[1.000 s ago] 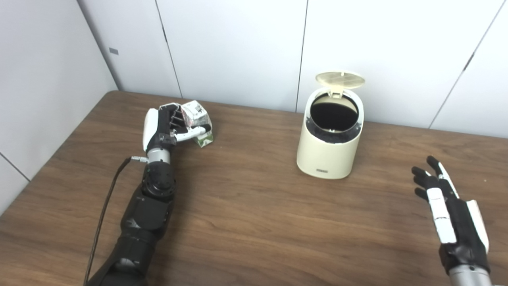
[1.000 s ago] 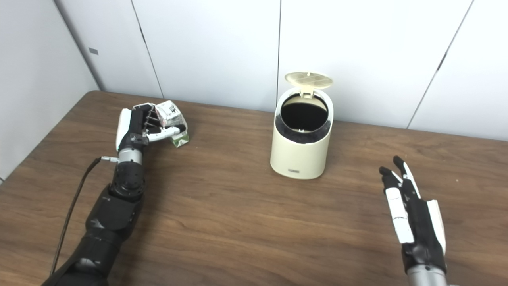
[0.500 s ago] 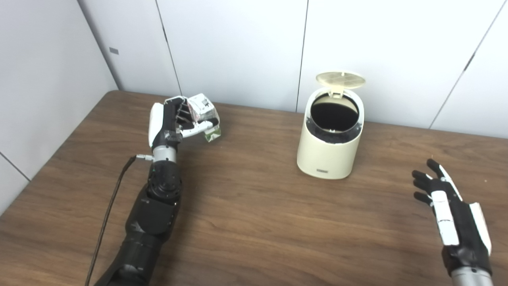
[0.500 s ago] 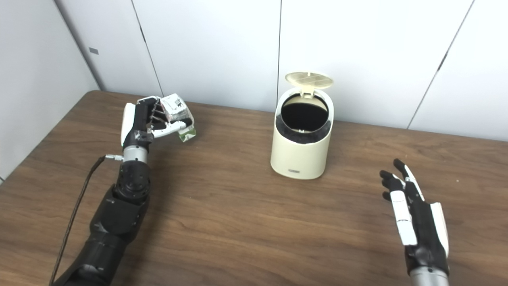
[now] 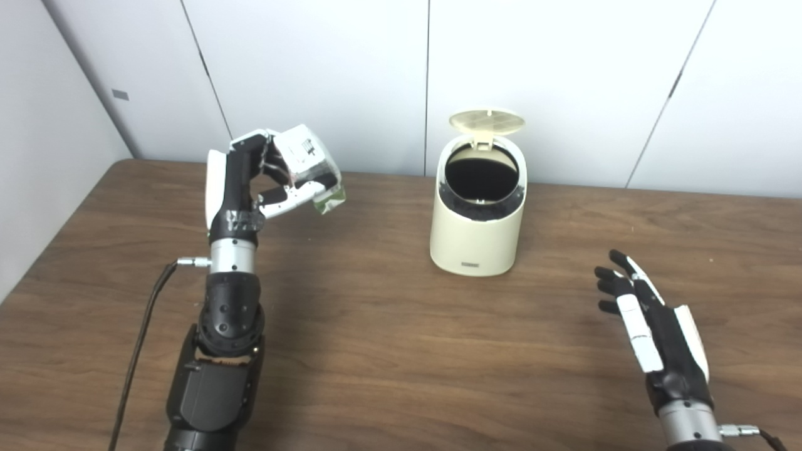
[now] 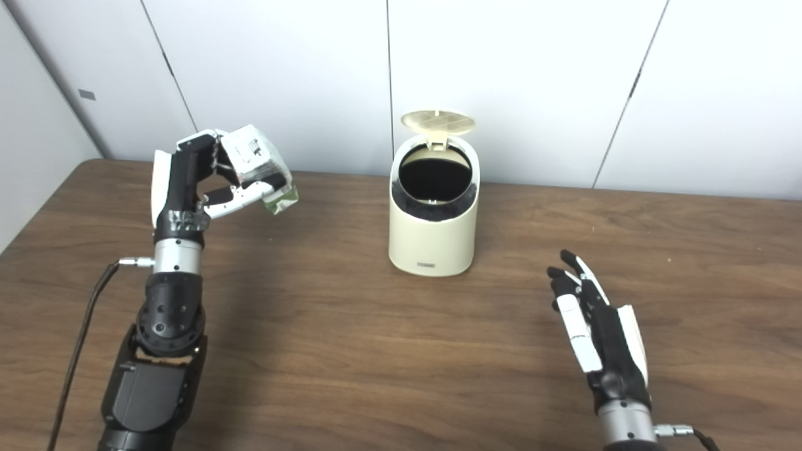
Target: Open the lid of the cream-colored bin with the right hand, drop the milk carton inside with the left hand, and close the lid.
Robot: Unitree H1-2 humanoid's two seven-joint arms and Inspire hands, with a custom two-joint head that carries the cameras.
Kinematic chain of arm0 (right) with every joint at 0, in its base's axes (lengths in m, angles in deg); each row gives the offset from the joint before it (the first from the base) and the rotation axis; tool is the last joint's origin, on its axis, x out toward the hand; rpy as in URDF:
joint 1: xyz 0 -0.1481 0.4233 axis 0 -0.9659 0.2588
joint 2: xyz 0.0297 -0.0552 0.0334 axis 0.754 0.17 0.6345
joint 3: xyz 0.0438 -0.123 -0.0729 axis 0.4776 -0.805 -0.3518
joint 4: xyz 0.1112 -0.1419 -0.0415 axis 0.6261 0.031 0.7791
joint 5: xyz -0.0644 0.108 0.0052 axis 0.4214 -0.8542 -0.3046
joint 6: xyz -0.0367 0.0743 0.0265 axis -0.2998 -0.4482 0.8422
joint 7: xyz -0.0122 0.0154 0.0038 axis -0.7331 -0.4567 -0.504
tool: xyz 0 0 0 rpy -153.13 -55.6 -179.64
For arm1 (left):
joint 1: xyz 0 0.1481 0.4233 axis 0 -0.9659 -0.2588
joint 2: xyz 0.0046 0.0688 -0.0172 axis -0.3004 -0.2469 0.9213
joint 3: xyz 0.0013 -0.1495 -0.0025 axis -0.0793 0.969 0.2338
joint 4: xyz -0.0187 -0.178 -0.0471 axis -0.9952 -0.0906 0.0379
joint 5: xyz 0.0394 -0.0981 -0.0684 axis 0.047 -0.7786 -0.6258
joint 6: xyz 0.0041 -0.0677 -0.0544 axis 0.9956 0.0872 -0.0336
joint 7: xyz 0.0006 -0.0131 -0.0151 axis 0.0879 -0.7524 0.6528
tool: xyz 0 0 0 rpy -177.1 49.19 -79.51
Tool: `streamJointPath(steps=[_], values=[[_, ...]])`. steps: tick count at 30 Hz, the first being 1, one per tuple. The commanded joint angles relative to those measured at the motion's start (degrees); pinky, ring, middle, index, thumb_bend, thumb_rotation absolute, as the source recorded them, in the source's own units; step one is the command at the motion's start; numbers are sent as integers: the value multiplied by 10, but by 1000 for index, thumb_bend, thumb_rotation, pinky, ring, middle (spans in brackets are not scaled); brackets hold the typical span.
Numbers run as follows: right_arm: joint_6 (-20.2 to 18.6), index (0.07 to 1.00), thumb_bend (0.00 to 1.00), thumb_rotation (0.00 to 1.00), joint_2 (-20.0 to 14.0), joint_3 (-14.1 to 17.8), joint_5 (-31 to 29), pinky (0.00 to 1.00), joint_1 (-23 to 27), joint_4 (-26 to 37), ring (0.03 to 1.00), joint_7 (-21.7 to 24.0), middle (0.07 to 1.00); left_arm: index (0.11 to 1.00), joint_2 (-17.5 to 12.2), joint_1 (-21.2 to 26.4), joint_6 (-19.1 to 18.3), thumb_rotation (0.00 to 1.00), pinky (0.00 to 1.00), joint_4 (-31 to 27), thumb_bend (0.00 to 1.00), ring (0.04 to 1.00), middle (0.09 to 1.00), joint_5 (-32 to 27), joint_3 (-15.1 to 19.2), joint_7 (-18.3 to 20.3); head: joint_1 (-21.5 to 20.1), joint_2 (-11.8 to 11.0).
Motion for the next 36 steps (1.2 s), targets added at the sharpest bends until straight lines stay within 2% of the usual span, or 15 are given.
streamJointPath(steps=[1,3,6,11,16,20,22,25,26,31,36], values=[[30,912,461,985,2,0,5,725,8,10,825,-9,842,475,4,32,11,0,356,-45,477,452,506,10,-13,10,-3,1],[27,914,459,970,3,0,5,727,8,10,826,-8,844,475,14,37,12,0,350,-58,476,455,516,19,-26,18,-8,-1],[14,914,458,931,5,-2,5,743,9,13,832,-4,848,480,23,44,34,0,341,-65,476,456,517,46,-52,26,-13,-3],[12,914,443,911,6,-8,15,734,9,14,828,-3,846,475,44,54,60,0,356,-61,478,452,499,91,-87,20,-17,-7],[12,915,442,913,8,-11,20,731,9,13,826,-4,846,479,62,65,88,0,347,-36,477,447,510,118,-96,8,-20,-10],[10,915,449,916,10,-13,28,735,10,12,830,-5,847,481,76,76,131,0,355,-5,478,447,507,128,-99,-7,-22,-12],[10,916,452,923,10,-15,33,733,10,12,828,-6,845,481,80,81,166,0,364,15,478,447,504,137,-100,-26,-24,-14],[12,914,459,928,12,-16,34,732,10,11,828,-6,843,482,81,96,252,0,367,68,479,442,499,151,-100,-73,-25,-17],[11,908,464,929,14,-17,34,734,9,11,830,-6,843,480,77,102,270,0,372,85,478,441,505,155,-107,-92,-26,-17],[12,906,465,953,17,-23,44,729,8,12,830,-6,843,460,28,135,280,0,379,144,475,439,544,195,-181,-214,-28,-20],[11,909,464,961,21,-20,44,730,8,12,833,-6,844,449,3,155,280,0,375,181,474,438,545,209,-230,-280,-28,-22]])
